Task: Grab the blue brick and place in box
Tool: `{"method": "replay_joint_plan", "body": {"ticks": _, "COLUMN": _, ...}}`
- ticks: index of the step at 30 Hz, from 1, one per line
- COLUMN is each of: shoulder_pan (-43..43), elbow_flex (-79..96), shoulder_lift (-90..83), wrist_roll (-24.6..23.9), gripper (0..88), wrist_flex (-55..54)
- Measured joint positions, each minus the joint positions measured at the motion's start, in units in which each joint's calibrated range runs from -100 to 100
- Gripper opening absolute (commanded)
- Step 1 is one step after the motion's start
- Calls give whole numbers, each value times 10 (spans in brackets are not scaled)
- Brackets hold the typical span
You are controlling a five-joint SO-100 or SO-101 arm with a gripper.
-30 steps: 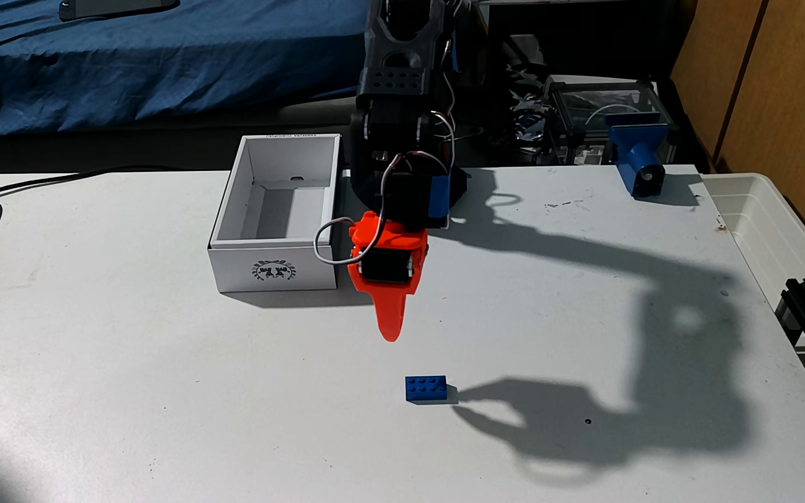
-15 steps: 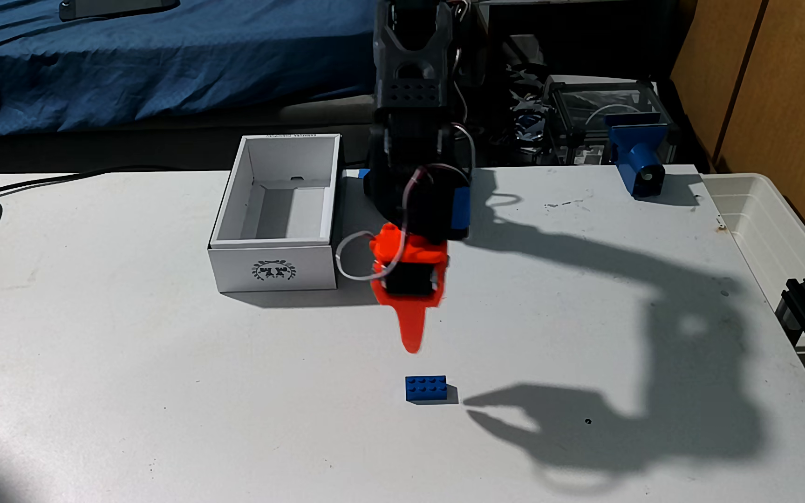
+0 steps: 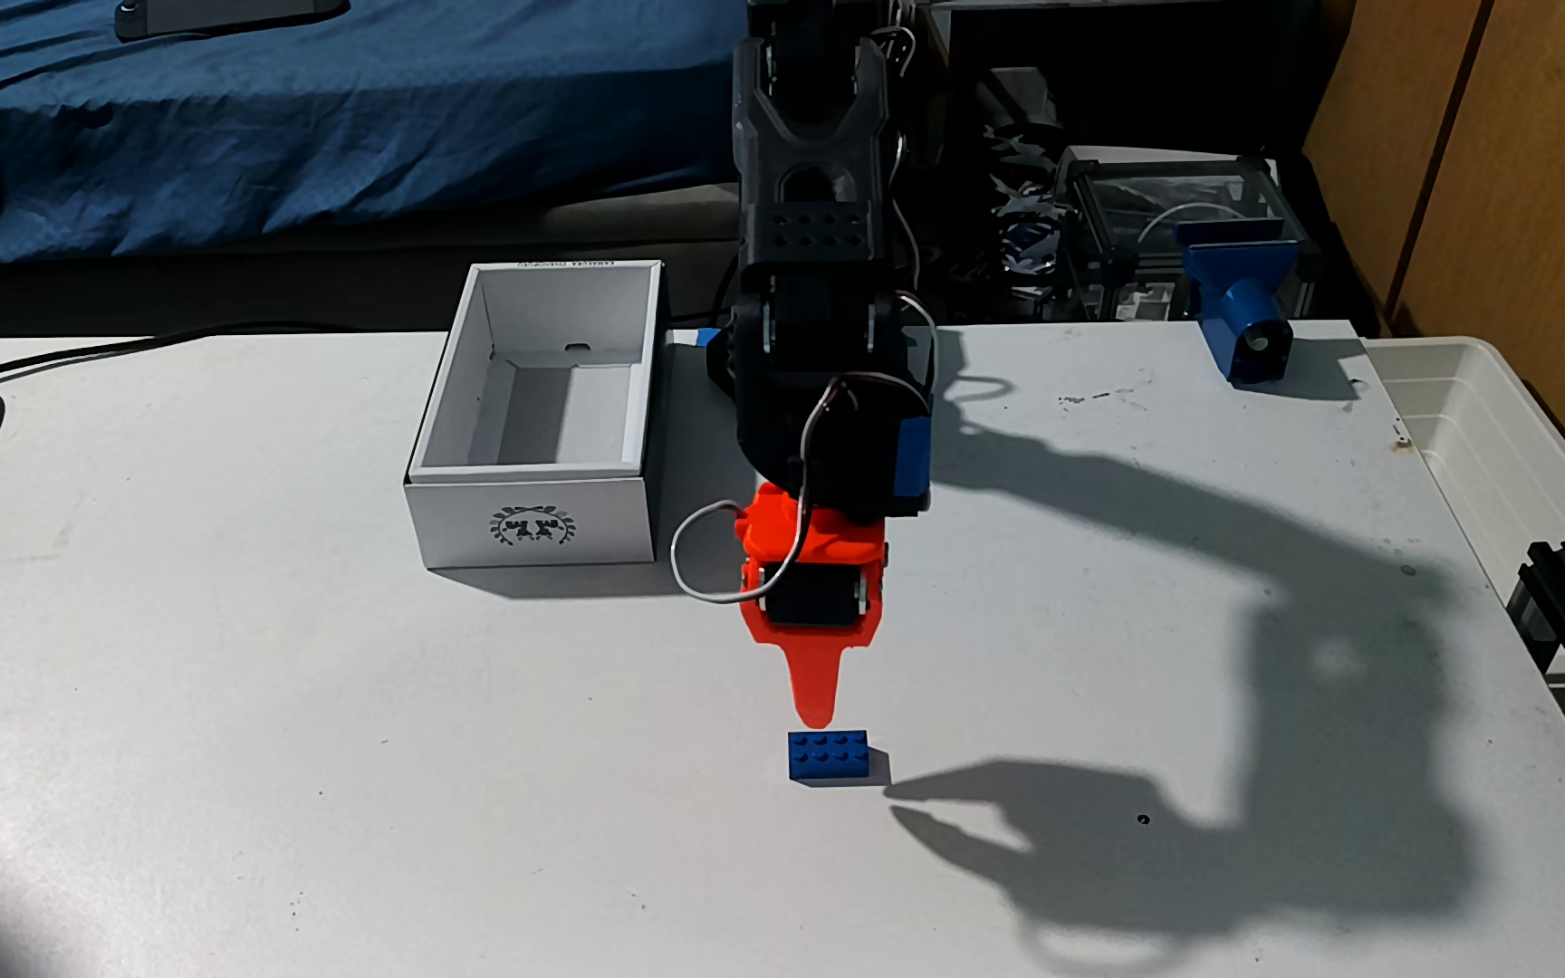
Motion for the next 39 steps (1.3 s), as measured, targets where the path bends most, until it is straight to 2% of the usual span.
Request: {"method": "replay_joint_plan", "body": {"ticks": 39, "shoulder_pan": -19, "elbow_flex": 0, "shoulder_lift": 0, "wrist_roll": 0, "gripper": 12, "wrist_flex": 0}}
